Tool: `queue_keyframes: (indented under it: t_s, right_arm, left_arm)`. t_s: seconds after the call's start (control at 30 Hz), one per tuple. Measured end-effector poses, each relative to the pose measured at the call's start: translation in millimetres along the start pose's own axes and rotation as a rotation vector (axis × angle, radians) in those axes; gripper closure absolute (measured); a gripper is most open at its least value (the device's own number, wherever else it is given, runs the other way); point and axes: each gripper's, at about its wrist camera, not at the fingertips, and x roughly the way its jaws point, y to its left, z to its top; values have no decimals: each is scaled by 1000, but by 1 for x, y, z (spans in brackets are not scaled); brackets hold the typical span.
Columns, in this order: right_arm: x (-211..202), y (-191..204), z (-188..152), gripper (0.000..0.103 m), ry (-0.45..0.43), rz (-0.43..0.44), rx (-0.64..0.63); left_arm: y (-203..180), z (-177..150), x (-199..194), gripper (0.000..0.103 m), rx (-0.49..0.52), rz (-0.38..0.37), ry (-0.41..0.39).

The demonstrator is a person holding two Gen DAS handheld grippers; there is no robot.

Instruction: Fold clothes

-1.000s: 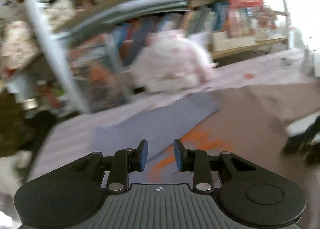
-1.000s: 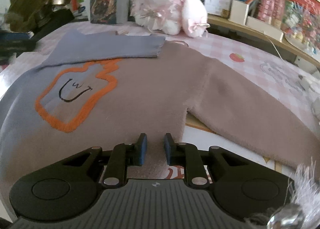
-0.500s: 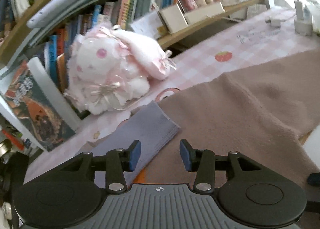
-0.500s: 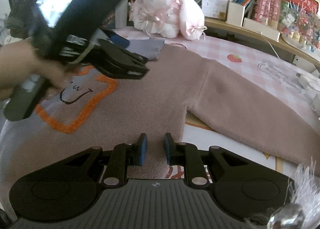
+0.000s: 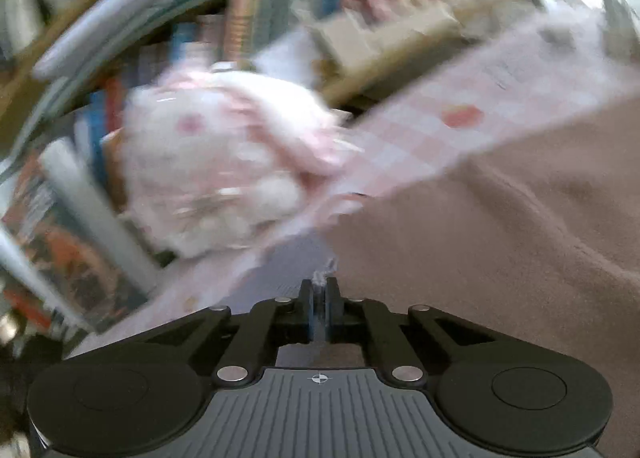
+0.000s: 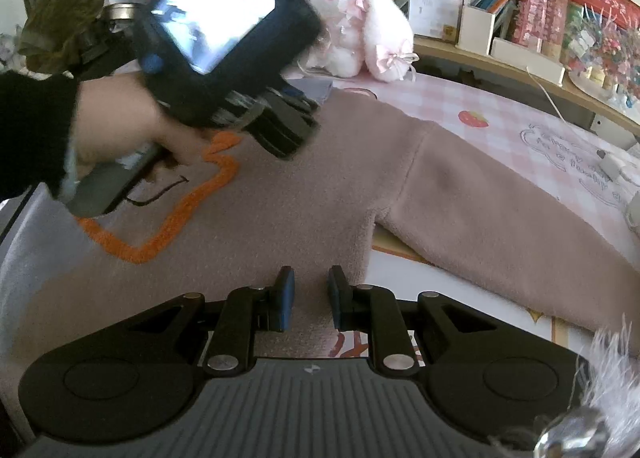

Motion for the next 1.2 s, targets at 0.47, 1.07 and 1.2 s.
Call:
queue_keyframes:
  t_s: [0.47,1.07,1.2]
  right_arm:
    - [2,9,6,86,26,-88,109]
    - [19,37,22,84,84,-301,173]
    - [21,41,25,84,93,-340,199]
  left_arm:
    - [317,-159,-114,99,-662,421,29]
    - [398,-258,-112,99,-682,443,45]
    - [401,-265,-113,97,-673,414,35]
